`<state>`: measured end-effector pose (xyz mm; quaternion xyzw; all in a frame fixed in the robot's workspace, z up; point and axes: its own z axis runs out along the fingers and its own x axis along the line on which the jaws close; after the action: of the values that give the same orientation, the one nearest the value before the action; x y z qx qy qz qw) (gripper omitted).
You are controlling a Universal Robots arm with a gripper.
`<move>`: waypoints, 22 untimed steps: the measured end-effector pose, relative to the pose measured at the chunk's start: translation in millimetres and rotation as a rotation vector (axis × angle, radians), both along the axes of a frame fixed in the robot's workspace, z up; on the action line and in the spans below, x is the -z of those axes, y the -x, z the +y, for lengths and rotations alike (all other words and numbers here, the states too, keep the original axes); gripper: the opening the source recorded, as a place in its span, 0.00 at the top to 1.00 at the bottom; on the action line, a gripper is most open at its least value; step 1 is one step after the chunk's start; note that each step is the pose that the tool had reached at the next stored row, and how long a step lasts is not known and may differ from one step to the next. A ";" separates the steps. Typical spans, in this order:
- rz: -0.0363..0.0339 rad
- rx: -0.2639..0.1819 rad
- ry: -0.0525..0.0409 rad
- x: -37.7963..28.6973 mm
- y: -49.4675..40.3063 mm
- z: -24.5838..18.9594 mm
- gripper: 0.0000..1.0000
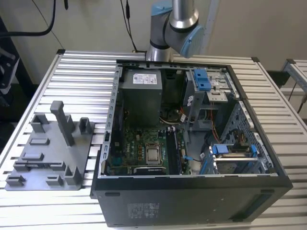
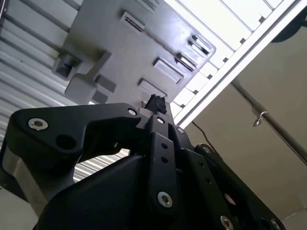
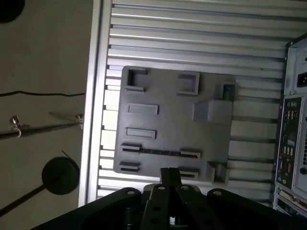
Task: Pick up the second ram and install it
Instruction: 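Pick up the second ram and move it above second insertion slot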
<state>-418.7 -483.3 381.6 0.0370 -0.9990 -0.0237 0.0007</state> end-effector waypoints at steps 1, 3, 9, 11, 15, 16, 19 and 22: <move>-0.0001 -0.009 0.0001 0.0 0.0 0.0 0.89; -0.0001 -0.025 0.0003 0.0 0.0 0.0 0.89; -0.0001 -0.083 0.0006 0.0 0.0 0.0 0.89; -0.0001 -0.104 0.0007 0.0 0.0 0.0 0.89; 0.0000 -0.147 0.0010 0.0 0.0 0.0 0.89; -0.0001 -0.158 0.0010 0.0 0.0 0.0 0.89; 0.0000 -0.191 0.0013 0.0 0.0 0.0 0.89; 0.0000 -0.221 0.0017 0.0 0.0 0.0 0.89</move>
<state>-418.7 -483.3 381.6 0.1470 -0.9889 -0.0226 0.0034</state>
